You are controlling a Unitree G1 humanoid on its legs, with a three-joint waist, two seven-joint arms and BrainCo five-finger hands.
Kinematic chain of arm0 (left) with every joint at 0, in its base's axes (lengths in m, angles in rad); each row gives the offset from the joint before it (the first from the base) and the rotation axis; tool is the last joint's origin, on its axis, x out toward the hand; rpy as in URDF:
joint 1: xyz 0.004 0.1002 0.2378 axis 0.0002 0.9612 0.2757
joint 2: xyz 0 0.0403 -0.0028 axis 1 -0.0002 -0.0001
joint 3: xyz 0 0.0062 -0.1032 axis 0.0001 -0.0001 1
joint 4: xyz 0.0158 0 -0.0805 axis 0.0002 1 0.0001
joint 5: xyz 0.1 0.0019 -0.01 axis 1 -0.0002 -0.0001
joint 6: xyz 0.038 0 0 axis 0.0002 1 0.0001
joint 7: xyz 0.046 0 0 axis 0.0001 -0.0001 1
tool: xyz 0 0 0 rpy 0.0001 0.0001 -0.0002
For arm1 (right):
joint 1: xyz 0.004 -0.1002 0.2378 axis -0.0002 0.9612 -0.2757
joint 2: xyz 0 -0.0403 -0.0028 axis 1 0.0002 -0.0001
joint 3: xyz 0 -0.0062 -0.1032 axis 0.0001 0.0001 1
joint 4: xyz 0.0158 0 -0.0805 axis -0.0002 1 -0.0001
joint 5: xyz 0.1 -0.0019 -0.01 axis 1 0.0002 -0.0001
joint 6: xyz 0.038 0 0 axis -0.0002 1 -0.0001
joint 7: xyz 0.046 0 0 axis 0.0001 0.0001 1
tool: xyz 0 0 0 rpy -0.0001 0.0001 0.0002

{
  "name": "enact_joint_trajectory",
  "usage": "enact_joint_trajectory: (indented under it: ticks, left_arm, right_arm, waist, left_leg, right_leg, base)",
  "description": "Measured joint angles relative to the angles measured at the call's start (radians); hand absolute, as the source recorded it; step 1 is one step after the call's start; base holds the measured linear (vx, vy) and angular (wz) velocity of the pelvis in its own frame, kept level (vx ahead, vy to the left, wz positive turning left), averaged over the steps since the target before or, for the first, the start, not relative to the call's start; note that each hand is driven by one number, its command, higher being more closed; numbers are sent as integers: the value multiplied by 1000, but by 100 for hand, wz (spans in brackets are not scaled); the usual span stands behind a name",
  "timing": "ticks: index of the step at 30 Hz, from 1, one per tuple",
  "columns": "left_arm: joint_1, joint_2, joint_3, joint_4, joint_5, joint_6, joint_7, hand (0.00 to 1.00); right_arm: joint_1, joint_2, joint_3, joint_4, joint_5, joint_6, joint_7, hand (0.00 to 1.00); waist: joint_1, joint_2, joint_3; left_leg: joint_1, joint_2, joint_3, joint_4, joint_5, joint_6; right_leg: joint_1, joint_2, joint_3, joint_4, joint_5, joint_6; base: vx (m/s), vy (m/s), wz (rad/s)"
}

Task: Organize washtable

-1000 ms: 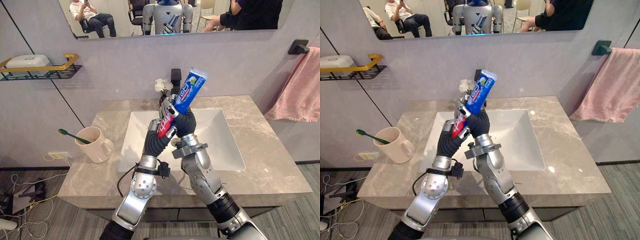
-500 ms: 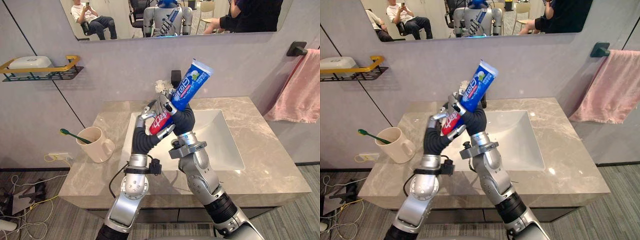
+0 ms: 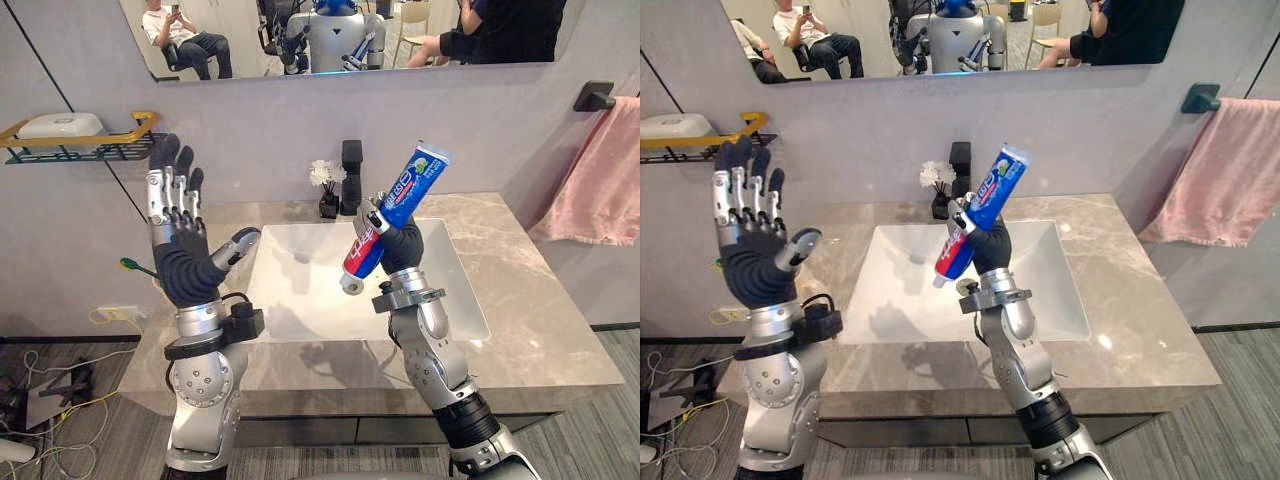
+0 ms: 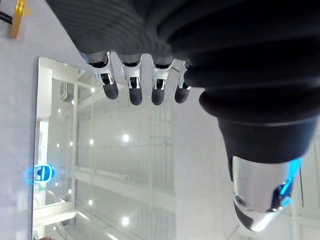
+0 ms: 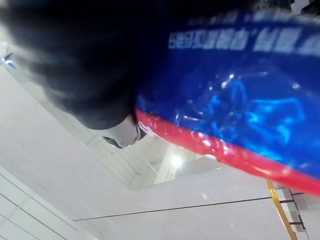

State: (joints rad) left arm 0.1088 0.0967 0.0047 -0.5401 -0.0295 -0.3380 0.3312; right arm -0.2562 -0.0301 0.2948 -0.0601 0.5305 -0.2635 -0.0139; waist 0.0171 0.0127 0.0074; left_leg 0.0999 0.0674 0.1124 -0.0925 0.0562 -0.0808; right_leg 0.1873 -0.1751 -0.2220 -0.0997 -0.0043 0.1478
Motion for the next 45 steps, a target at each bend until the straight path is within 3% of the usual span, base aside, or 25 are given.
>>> enact_joint_trajectory:
  ticks: [2,4,7,10,14,25,45]
  left_arm:
    - [18,-17,49,0,-2,-1,1,0]
    - [64,-50,164,7,-20,-1,14,0]
    - [73,-78,293,84,-80,-1,24,0]
    - [99,-85,375,163,-122,4,23,0]
    - [120,-86,435,240,-152,8,21,0]
    - [138,-103,484,499,-196,51,-2,0]
    - [157,-139,558,856,-313,73,-6,0]
  right_arm:
    - [0,0,-24,-3,-1,0,0,100]
    - [0,-1,-77,-5,-10,0,-3,100]
    - [0,-30,-145,-6,-24,0,-6,100]
    - [-2,-56,-210,-7,-51,0,-13,100]
    - [-39,-78,-226,-7,-57,0,-29,100]
    - [-110,-140,-258,-7,-60,-1,-28,100]
    - [-192,-130,-197,56,-29,4,-21,100]
  waist:
    - [3,0,1]
    - [7,0,1]
    - [31,1,2]
    - [53,-1,3]
    - [57,-3,4]
    - [76,-8,14]
    - [82,-21,34]
  left_leg:
    - [0,0,0,0,0,0]
    - [-2,0,-1,0,0,0]
    - [-4,0,-5,0,0,0]
    - [-9,-1,-13,0,0,0]
    - [-13,-2,-19,0,1,0]
    - [-14,-1,-17,0,0,0]
    - [-14,0,-14,-1,0,0]
  right_leg:
    - [0,0,-1,-1,0,0]
    - [0,0,-3,-3,-1,0]
    - [0,0,-8,-3,-2,0]
    - [0,0,-19,-3,-2,0]
    - [0,0,-25,-2,-2,0]
    - [-3,0,-25,-3,-3,0]
    - [-5,0,-25,-3,-3,0]
  base:
    - [0,0,0]
    - [0,0,0]
    - [0,0,3]
    - [-1,-1,8]
    - [-7,-8,4]
    - [0,0,0]
    - [0,0,0]
